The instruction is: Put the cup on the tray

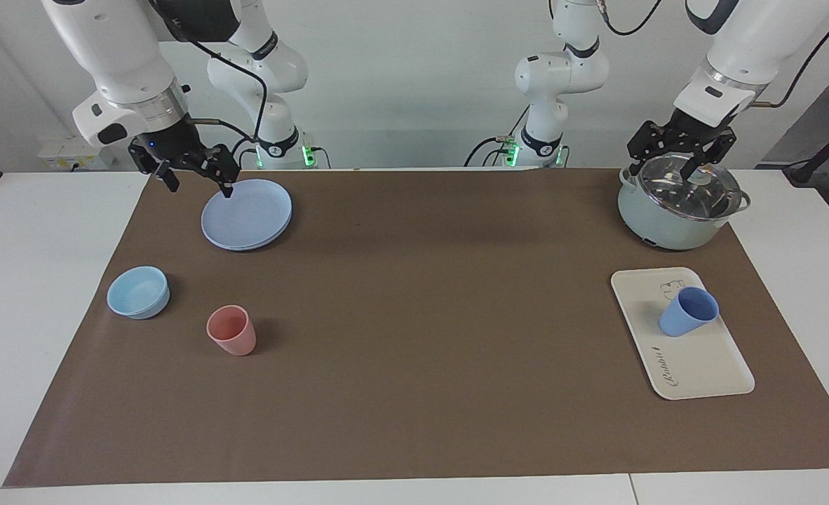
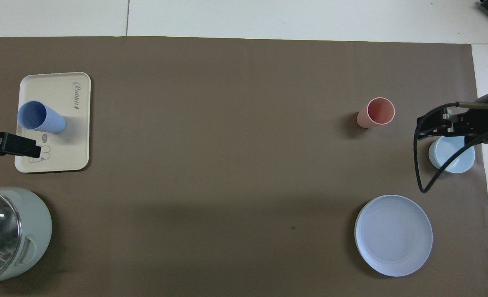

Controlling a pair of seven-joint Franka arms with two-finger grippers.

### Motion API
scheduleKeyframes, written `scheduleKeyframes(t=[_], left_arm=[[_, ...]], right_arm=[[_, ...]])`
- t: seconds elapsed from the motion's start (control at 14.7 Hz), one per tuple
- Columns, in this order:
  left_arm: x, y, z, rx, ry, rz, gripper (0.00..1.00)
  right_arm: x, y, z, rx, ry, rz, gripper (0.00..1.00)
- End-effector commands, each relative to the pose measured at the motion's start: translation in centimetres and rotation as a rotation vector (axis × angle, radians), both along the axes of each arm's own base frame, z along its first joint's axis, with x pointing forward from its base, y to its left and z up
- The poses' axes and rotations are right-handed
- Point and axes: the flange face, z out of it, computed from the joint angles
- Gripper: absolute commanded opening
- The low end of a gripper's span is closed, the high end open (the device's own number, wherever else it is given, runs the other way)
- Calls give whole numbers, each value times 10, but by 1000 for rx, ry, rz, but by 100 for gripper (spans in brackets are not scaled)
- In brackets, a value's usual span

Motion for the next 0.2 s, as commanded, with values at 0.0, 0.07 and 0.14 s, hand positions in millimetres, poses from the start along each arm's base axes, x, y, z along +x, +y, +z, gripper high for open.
scheduleKeyframes(t=[0.0, 0.07, 0.14], left_arm=[[-6, 3, 2, 15, 6, -2, 100], [-6, 3, 2, 14, 7, -2, 100], [-6, 3, 2, 14, 7, -2, 100]], right_arm=[[-4, 2, 1, 23, 1, -14, 100], [-4, 1, 2, 24, -2, -10, 100], [-3, -1, 1, 24, 0, -8, 100]])
